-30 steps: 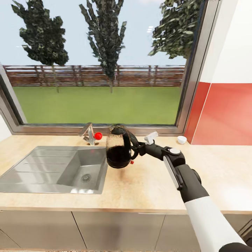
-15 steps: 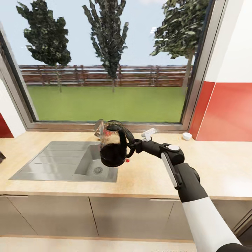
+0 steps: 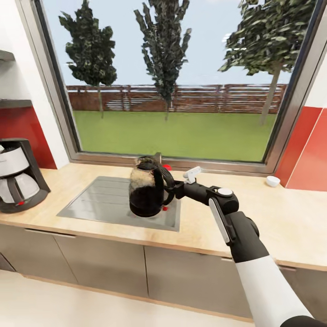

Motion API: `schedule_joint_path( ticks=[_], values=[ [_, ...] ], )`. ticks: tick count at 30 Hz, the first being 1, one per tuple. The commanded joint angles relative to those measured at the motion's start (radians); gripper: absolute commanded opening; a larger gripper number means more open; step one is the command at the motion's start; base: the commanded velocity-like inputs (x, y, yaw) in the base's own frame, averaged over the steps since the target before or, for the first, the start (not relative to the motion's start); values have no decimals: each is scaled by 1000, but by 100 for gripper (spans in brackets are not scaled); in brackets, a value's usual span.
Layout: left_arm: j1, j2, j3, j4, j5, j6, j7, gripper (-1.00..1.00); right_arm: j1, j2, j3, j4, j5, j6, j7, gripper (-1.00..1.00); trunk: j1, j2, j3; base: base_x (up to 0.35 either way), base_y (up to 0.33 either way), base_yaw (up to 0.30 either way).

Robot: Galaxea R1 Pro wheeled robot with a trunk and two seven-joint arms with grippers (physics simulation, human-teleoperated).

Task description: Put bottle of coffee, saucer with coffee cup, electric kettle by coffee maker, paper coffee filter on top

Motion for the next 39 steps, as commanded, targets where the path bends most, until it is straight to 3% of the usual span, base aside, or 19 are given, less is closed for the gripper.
schedule_joint_path(
  ticks=[1,18,31,39],
  values=[
    [0,0,7,1,-11,-4,3,100,-1,0,-1,-1,-4,6,3,-100,1,-2,-2,-1,7,279],
    [0,-2,8,0,-11,-4,3,100,-1,0,-1,1,-4,6,3,-100,1,-2,-2,21,13,278],
    [0,-1,8,-1,-8,-7,3,100,-1,0,-1,15,-4,5,4,-100,1,-2,-2,213,238,277],
    [0,0,8,-1,-7,-11,3,100,-1,0,-1,36,-3,3,3,-100,1,-2,-2,184,282,52]
  ],
)
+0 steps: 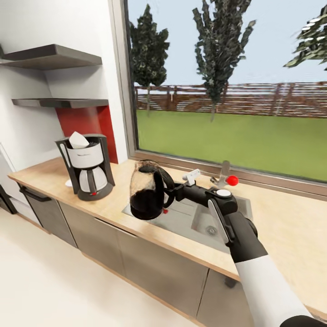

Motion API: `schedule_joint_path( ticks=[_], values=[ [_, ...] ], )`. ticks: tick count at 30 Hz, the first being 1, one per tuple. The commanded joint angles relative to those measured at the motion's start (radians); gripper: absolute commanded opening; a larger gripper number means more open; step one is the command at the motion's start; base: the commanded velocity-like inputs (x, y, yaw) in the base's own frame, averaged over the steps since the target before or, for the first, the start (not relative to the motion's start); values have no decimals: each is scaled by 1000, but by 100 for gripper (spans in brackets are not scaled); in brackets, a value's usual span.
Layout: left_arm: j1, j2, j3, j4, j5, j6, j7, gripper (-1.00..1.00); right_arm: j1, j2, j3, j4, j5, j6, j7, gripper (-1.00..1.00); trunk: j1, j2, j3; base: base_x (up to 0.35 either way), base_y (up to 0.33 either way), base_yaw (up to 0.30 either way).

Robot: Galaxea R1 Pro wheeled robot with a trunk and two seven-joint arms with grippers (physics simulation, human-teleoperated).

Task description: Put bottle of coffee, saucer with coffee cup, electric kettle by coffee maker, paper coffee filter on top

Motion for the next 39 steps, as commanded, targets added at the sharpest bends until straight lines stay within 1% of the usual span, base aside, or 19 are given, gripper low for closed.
schedule_joint_path(
  ticks=[1,8,10,11,13,15,16,19,20,23,25,29,33,39],
  values=[
    [0,0,7,1,-11,-5,3,100,-1,1,-1,-1,-4,7,3,-100,1,-2,-2,184,283,2],
    [0,0,7,1,-11,-7,3,100,-1,1,-1,0,-2,6,1,-100,1,-2,-2,185,283,0],
    [0,0,7,1,-11,-8,3,100,-1,1,-1,36,-1,-1,0,-100,1,-2,-2,185,283,0],
    [0,0,7,1,-12,-8,3,100,-1,2,-1,66,-1,-13,-1,-100,1,-2,-2,185,283,0],
    [0,1,7,1,-12,-8,3,100,-1,2,-1,115,-2,-68,-2,-100,1,-2,-2,185,283,0],
    [-1,1,8,1,-11,-3,3,100,-1,2,-1,178,-4,-155,-1,-100,1,-2,-2,155,297,0],
    [-1,1,8,1,-11,-2,3,100,-1,2,-1,194,-4,-172,-1,-100,1,-2,-2,133,307,0],
    [0,0,9,0,-11,-1,3,100,-1,4,-1,224,-5,-203,-1,-100,1,-2,-2,129,311,0],
    [0,0,8,0,-12,-3,3,100,-1,12,-2,240,-5,-211,-1,-100,1,-2,-2,216,271,0],
    [0,0,7,0,-12,-4,3,100,-1,14,-2,245,-5,-213,-1,-100,1,-2,-2,254,229,0],
    [0,0,7,0,-13,-5,3,100,-1,14,-2,248,-4,-219,-1,-100,1,-2,-2,279,144,0],
    [0,-1,7,1,-14,-5,3,100,-1,15,-4,273,-3,-277,-1,-100,1,-2,-2,151,39,0],
    [-1,-1,6,1,-14,-5,3,100,-1,15,-6,308,-2,-296,-1,-100,1,-2,-2,18,4,0],
    [0,0,6,1,-14,0,2,100,-1,13,-7,329,-1,-303,-1,-100,1,-2,-2,44,0,0]
  ],
)
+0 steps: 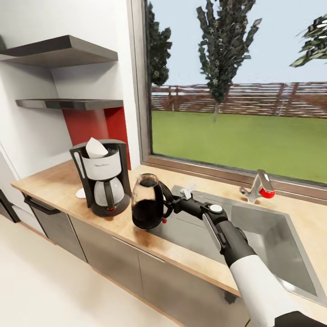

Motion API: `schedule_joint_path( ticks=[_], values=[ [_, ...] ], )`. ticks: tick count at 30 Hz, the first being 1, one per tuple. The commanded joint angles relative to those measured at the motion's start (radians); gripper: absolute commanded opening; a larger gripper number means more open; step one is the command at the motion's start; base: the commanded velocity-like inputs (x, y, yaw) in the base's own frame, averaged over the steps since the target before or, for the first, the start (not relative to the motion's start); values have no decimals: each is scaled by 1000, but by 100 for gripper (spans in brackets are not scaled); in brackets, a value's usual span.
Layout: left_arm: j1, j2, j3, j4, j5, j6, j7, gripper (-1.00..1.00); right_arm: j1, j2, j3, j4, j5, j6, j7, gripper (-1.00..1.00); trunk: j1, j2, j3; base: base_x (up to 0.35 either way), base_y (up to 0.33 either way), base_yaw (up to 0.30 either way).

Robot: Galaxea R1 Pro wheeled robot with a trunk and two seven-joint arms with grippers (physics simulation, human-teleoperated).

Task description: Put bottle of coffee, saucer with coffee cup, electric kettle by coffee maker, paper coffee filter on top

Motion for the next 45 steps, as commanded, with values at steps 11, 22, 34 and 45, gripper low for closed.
schedule_joint_path(
  ticks=[11,22,34,45],
  values=[
    [0,0,7,2,-11,-3,4,100,-1,1,-2,107,-5,-86,3,-100,1,-2,-2,103,0,0],
    [0,0,7,2,-11,-3,5,100,-1,2,-1,148,-7,-88,3,-100,1,-2,-2,142,91,0],
    [0,0,9,2,-9,-3,6,100,-1,2,0,154,-5,-88,3,-100,1,-2,-2,8,55,0],
    [0,2,9,2,-9,-2,5,100,-1,2,0,155,-5,-88,1,-100,1,-2,-2,0,56,0]
  ],
)
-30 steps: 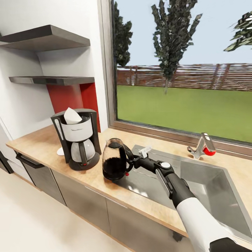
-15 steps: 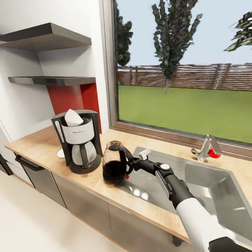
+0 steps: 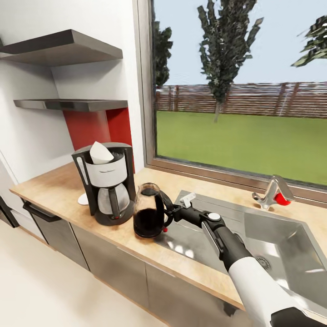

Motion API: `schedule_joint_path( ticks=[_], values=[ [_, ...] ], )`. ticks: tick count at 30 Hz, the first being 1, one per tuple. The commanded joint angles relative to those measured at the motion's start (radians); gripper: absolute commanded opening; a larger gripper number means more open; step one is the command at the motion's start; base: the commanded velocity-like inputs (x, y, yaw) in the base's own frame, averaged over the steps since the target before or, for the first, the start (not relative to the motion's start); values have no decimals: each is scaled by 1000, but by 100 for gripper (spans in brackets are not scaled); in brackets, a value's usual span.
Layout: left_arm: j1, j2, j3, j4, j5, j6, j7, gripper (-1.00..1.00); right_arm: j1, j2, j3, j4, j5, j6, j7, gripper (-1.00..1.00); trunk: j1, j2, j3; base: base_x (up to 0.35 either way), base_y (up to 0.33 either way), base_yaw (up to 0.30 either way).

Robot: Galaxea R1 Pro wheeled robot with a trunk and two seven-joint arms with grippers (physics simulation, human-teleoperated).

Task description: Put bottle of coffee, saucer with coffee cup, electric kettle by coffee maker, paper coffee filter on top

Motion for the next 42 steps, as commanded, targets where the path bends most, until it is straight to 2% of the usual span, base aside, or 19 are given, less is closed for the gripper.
schedule_joint_path(
  ticks=[1,17,18,35,42],
  values=[
    [0,0,8,1,-11,-4,3,100,-1,0,-1,-2,-4,7,3,-100,1,-2,-2,34,1,0],
    [0,-1,6,1,-12,-6,2,100,-1,0,-1,-2,-3,6,3,-100,1,-2,-2,36,0,0],
    [0,-1,6,1,-12,-6,2,100,-1,0,-1,-2,-3,6,3,100,1,-2,-2,0,0,0],
    [0,-2,6,1,-12,-9,2,100,-1,1,-1,31,-4,5,3,100,1,-2,-2,-1,0,0],
    [0,-3,6,1,-12,-6,3,100,-1,0,-1,33,-4,5,3,100,1,-2,-2,-190,-60,0]
  ],
)
